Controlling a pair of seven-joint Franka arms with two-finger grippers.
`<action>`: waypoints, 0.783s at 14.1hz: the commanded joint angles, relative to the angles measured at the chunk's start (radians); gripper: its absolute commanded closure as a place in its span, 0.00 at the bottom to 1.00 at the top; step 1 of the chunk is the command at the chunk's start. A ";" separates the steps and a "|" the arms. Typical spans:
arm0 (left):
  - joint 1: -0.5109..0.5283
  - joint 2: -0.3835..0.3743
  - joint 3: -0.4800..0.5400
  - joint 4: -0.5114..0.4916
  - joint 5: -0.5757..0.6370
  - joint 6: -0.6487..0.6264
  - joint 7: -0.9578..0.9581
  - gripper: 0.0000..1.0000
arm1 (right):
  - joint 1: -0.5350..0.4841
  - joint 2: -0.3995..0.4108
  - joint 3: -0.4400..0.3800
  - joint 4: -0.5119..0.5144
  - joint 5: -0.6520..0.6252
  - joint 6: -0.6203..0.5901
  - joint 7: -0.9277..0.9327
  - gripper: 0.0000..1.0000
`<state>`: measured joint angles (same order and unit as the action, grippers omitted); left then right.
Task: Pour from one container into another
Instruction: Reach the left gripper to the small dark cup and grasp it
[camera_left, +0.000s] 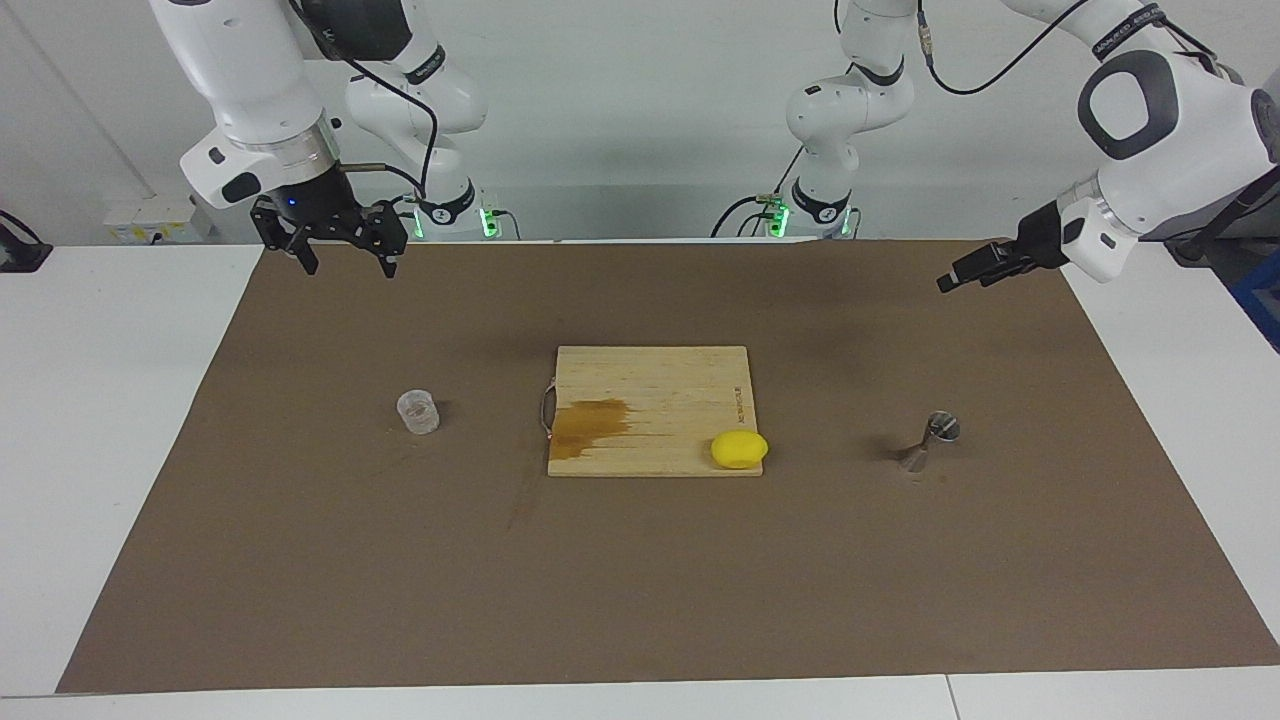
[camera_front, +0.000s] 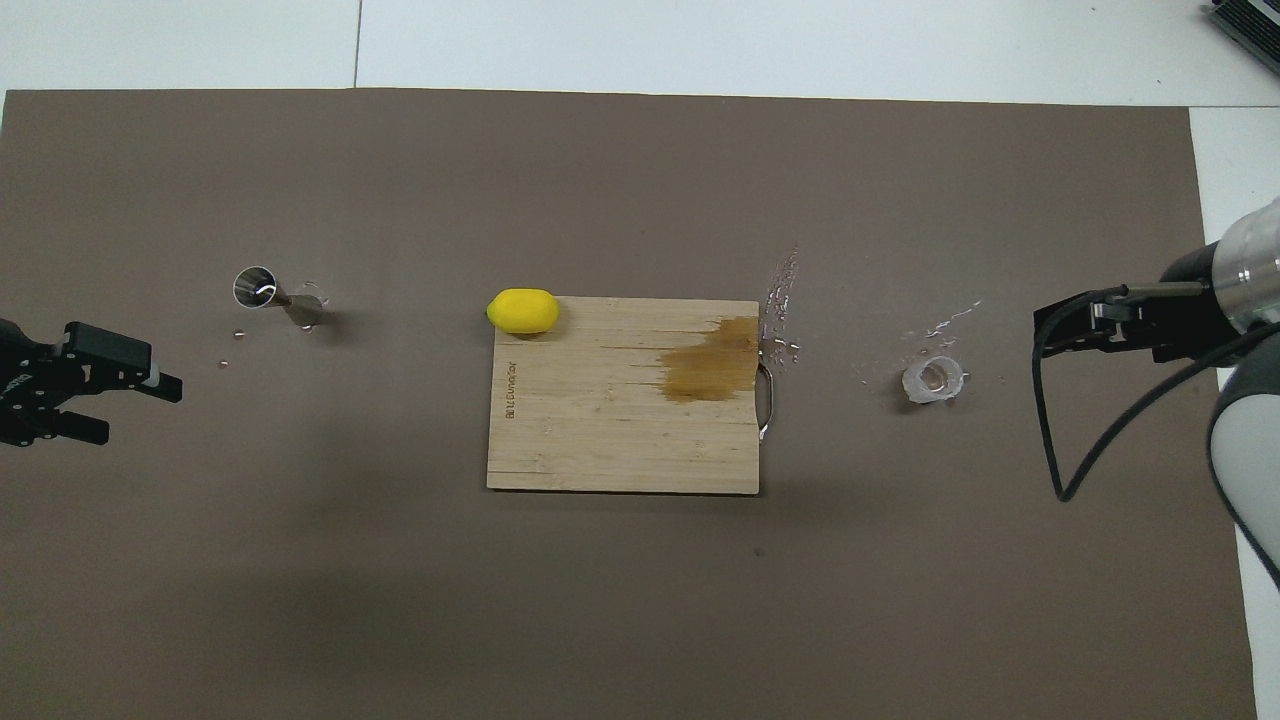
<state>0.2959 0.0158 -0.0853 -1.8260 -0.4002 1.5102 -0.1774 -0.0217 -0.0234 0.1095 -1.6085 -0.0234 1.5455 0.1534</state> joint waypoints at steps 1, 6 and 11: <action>0.063 -0.020 -0.010 -0.134 -0.152 0.095 -0.262 0.00 | -0.017 -0.004 0.009 0.002 0.000 -0.015 -0.017 0.00; 0.110 -0.045 -0.010 -0.337 -0.487 0.353 -0.666 0.00 | -0.017 -0.004 0.009 0.002 0.000 -0.015 -0.017 0.00; 0.126 -0.017 -0.014 -0.429 -0.888 0.611 -0.895 0.00 | -0.017 -0.004 0.009 0.002 0.000 -0.015 -0.017 0.00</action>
<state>0.4068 0.0145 -0.0862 -2.2049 -1.1620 2.0313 -0.9905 -0.0217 -0.0234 0.1095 -1.6085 -0.0234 1.5455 0.1534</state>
